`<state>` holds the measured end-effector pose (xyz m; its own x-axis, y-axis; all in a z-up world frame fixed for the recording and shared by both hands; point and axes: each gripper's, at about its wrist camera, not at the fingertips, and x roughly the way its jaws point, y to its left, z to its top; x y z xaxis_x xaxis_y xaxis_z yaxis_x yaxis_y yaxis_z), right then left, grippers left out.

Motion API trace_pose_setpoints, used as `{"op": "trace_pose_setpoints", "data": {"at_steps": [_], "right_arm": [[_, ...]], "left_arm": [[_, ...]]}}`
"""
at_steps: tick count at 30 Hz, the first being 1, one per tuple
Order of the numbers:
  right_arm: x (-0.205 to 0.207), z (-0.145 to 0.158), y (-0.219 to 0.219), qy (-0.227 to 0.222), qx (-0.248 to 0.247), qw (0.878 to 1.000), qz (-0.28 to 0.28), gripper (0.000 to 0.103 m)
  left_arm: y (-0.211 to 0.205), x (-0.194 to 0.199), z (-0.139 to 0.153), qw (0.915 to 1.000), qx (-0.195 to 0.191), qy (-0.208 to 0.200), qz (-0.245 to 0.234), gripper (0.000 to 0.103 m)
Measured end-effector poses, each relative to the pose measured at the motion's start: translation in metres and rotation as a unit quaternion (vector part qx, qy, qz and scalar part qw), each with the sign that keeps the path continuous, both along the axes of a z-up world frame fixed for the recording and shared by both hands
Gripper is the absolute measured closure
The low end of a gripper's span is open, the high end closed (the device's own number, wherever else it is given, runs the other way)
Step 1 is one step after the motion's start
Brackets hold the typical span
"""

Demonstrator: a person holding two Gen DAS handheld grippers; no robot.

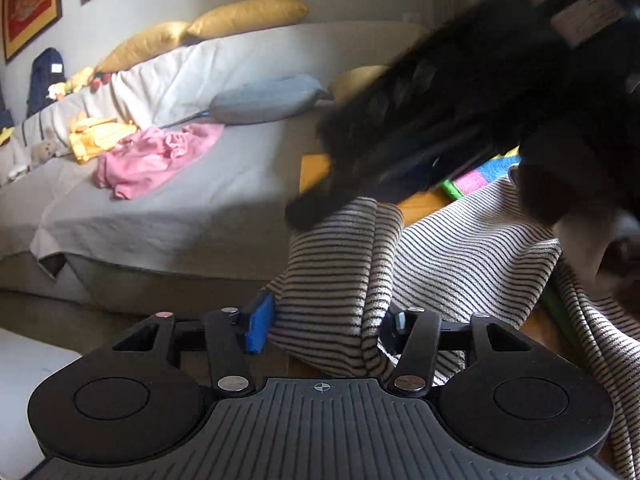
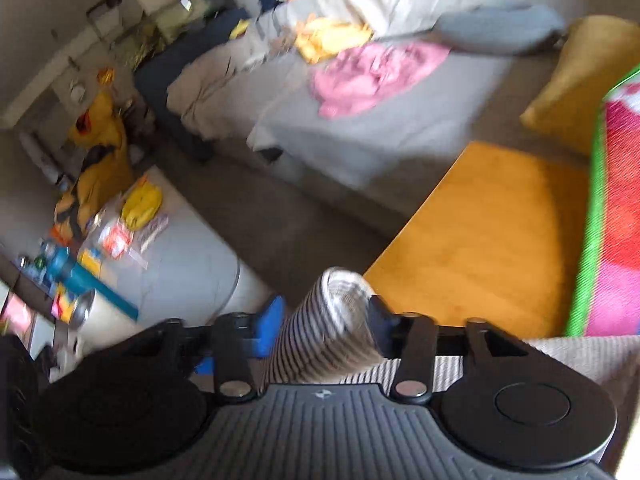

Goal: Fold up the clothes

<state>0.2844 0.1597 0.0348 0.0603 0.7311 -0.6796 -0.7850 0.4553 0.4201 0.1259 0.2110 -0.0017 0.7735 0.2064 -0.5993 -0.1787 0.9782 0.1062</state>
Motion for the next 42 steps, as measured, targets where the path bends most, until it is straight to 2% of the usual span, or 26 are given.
{"op": "trace_pose_setpoints", "data": {"at_steps": [2, 4, 7, 10, 14, 18, 21, 23, 24, 25, 27, 28, 31, 34, 38, 40, 42], "right_arm": [[-0.007, 0.000, -0.003, 0.001, 0.004, 1.000, 0.014, 0.076], [-0.012, 0.002, -0.010, 0.009, 0.015, 1.000, 0.022, 0.078], [-0.020, 0.009, -0.024, 0.011, 0.036, 0.999, 0.021, 0.083], [-0.024, 0.025, -0.048, 0.008, 0.063, 0.998, 0.005, 0.084], [-0.029, 0.056, -0.103, -0.015, 0.109, 0.993, -0.032, 0.086], [-0.027, 0.098, -0.176, -0.075, 0.147, 0.983, -0.083, 0.086], [-0.021, 0.122, -0.241, -0.117, 0.164, 0.969, -0.143, 0.086], [-0.022, 0.129, -0.284, -0.149, 0.155, 0.958, -0.190, 0.086], [-0.026, 0.129, -0.303, -0.177, 0.133, 0.951, -0.217, 0.085], [-0.032, 0.127, -0.321, -0.212, 0.099, 0.940, -0.247, 0.084], [-0.046, 0.113, -0.349, -0.274, 0.014, 0.915, -0.297, 0.068], [-0.047, 0.105, -0.357, -0.278, -0.003, 0.909, -0.309, 0.064], [-0.037, 0.081, -0.371, -0.232, 0.008, 0.919, -0.319, 0.064], [-0.027, 0.056, -0.385, -0.186, 0.019, 0.926, -0.329, 0.064], [-0.014, 0.024, -0.403, -0.123, 0.033, 0.931, -0.341, 0.067], [-0.001, 0.009, -0.396, -0.113, 0.031, 0.933, -0.339, 0.067], [0.010, 0.001, -0.382, -0.111, 0.021, 0.938, -0.328, 0.067]], "left_arm": [[0.000, 0.000, 0.000, 1.0000, 0.001, -0.001, -0.001, 0.060], [0.000, -0.001, 0.000, 1.0000, 0.006, -0.003, -0.004, 0.076], [-0.003, -0.003, 0.005, 0.9999, 0.007, -0.008, -0.012, 0.087], [-0.013, -0.007, 0.021, 0.9991, 0.009, -0.025, -0.031, 0.090], [-0.045, -0.005, 0.052, 0.9952, 0.023, -0.061, -0.073, 0.090], [-0.097, 0.019, 0.088, 0.9848, 0.050, -0.107, -0.127, 0.090], [-0.143, 0.046, 0.113, 0.9738, 0.057, -0.143, -0.168, 0.090], [-0.175, 0.063, 0.123, 0.9656, 0.034, -0.151, -0.209, 0.086], [-0.189, 0.066, 0.125, 0.9596, 0.017, -0.149, -0.238, 0.074], [-0.202, 0.067, 0.125, 0.9526, 0.002, -0.144, -0.268, 0.057], [-0.221, 0.058, 0.120, 0.9398, -0.001, -0.138, -0.312, 0.039], [-0.227, 0.051, 0.114, 0.9350, 0.006, -0.132, -0.329, 0.033], [-0.233, 0.029, 0.092, 0.9254, 0.031, -0.103, -0.364, 0.026], [-0.226, 0.030, 0.066, 0.9339, 0.048, -0.049, -0.351, 0.025], [-0.207, 0.048, 0.044, 0.9548, 0.060, -0.002, -0.291, 0.028], [-0.192, 0.055, 0.043, 0.9611, 0.051, 0.011, -0.271, 0.034], [-0.186, 0.060, 0.039, 0.9628, 0.042, 0.018, -0.266, 0.037]]}}
